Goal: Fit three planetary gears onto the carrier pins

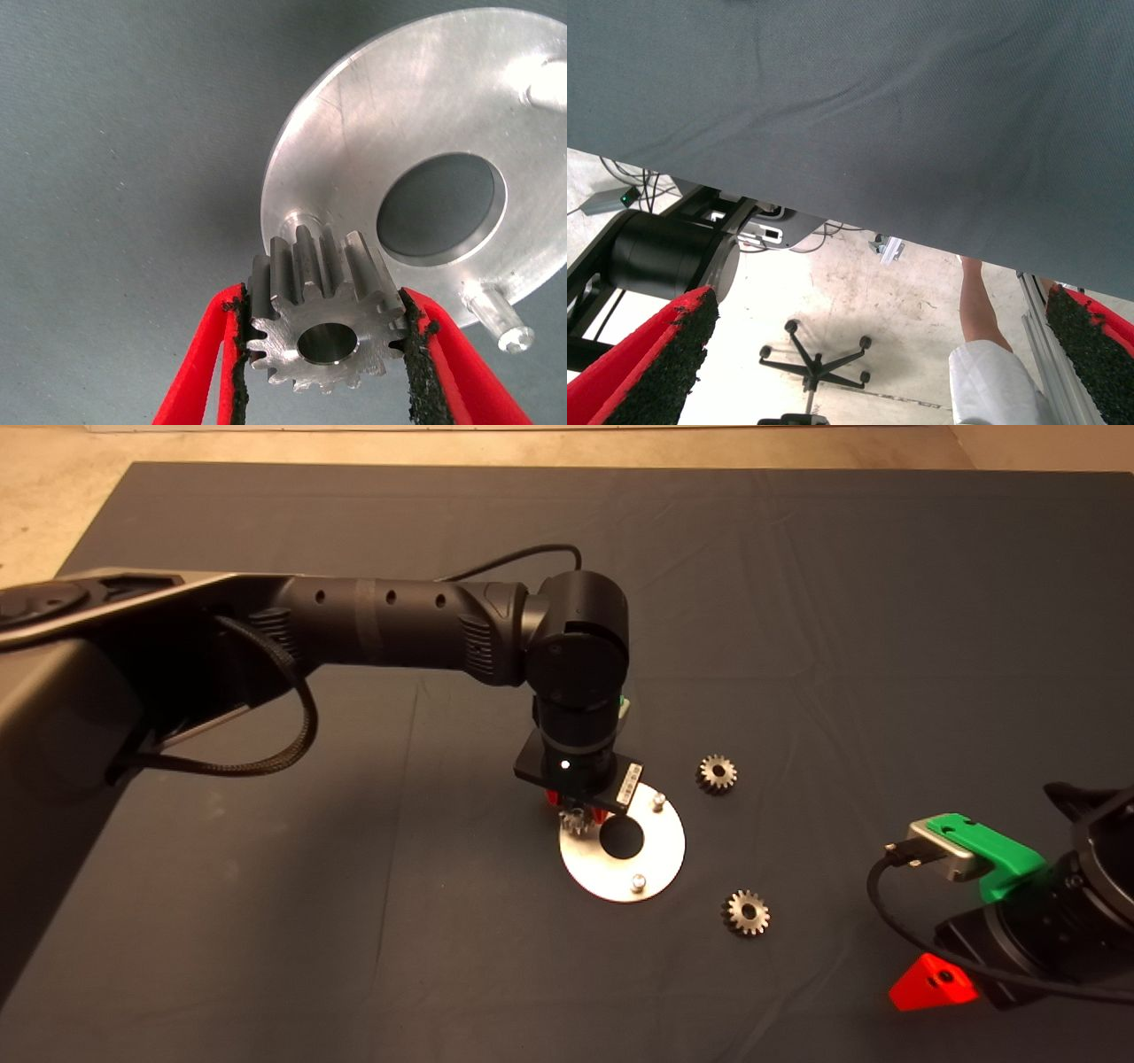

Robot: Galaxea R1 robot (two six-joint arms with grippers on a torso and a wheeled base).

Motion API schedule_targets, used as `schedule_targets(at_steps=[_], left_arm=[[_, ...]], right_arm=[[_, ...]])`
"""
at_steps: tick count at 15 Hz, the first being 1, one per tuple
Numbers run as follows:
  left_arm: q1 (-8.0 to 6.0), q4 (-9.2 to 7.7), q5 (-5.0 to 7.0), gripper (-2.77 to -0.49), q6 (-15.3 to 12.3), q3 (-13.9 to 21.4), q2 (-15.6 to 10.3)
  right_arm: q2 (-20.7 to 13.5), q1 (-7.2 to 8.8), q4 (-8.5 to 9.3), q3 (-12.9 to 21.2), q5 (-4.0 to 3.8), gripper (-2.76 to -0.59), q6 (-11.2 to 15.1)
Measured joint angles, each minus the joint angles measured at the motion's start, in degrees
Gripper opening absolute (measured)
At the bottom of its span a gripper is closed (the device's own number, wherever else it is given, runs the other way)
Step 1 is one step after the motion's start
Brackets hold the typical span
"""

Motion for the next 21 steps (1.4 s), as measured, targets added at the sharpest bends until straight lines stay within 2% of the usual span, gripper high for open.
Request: schedule_targets(at_steps=[21], left_arm=[[-0.15,0.01,0.02,-2.35,0.93,-0.71,-0.33]], right_arm=[[0.0,-0.01,0.0,0.0,0.0,-0.61,0.01]])
